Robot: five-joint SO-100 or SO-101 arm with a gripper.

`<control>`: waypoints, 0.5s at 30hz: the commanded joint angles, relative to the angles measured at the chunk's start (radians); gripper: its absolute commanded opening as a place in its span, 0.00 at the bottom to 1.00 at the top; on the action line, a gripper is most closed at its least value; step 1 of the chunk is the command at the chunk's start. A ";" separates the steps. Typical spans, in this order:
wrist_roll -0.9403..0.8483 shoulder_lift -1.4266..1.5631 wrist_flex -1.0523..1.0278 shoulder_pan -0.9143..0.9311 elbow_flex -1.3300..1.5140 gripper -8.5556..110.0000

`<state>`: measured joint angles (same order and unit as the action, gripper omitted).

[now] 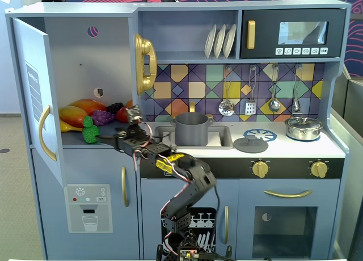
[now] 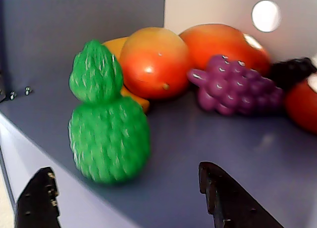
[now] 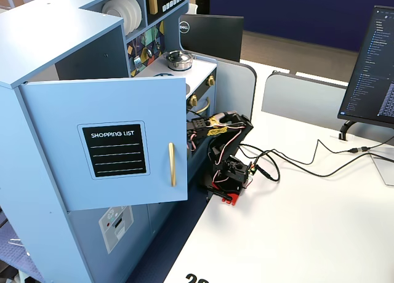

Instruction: Pick up the green pineapple from the left cabinet and place it in the gray recipient

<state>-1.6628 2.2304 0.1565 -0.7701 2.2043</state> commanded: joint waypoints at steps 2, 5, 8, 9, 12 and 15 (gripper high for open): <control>0.051 -0.137 0.037 -0.037 -0.193 0.34; 0.074 -0.209 0.043 -0.049 -0.255 0.34; 0.072 -0.265 0.058 -0.052 -0.301 0.35; 0.072 -0.282 0.057 -0.054 -0.314 0.35; 0.071 -0.331 0.057 -0.063 -0.357 0.34; 0.071 -0.383 0.054 -0.061 -0.400 0.34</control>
<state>-1.6061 1.8761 0.1779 -0.8222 1.9129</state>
